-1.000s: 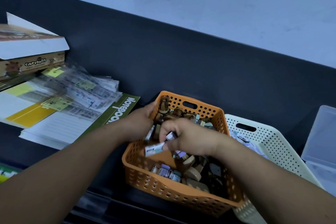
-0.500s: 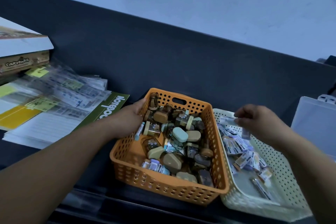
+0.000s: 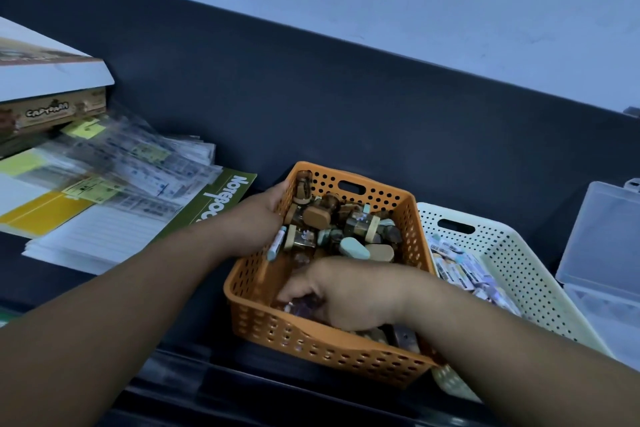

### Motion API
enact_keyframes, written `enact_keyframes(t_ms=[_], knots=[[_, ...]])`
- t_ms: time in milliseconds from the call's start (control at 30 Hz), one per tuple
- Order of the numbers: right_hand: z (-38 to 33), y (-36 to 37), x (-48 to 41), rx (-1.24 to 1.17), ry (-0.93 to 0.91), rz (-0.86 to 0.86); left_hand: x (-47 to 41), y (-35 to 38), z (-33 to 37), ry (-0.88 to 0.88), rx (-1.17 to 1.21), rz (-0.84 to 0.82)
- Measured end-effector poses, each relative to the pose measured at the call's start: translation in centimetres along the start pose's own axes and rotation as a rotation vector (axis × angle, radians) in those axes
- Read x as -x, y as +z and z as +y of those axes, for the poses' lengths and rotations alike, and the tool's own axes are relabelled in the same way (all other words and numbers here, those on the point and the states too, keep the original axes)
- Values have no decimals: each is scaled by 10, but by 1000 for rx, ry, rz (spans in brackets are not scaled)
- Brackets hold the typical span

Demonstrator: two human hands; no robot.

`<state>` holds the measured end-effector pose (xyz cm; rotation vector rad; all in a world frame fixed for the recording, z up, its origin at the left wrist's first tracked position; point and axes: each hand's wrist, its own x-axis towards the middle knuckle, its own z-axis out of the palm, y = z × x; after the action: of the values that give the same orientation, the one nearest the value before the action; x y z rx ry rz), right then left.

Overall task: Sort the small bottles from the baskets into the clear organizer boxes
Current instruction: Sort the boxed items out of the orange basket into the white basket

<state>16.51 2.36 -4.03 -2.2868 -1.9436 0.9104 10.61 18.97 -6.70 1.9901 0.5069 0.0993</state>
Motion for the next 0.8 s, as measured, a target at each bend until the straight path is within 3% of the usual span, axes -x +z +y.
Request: enact_keyframes(t_ms=[133,367,567,800], knots=[[4,-11,-9,56,61,-230,-3,-1,-4,-9,-24,6],[11,-8,-23,43,101,-261,-5,-2,-5,-15,-29,1],[21,-11,-11,-216,105,-186,-2,-1,0,-15,-41,15],[25,-13,-9,-224,41,40,-2,1,0,4,-40,19]])
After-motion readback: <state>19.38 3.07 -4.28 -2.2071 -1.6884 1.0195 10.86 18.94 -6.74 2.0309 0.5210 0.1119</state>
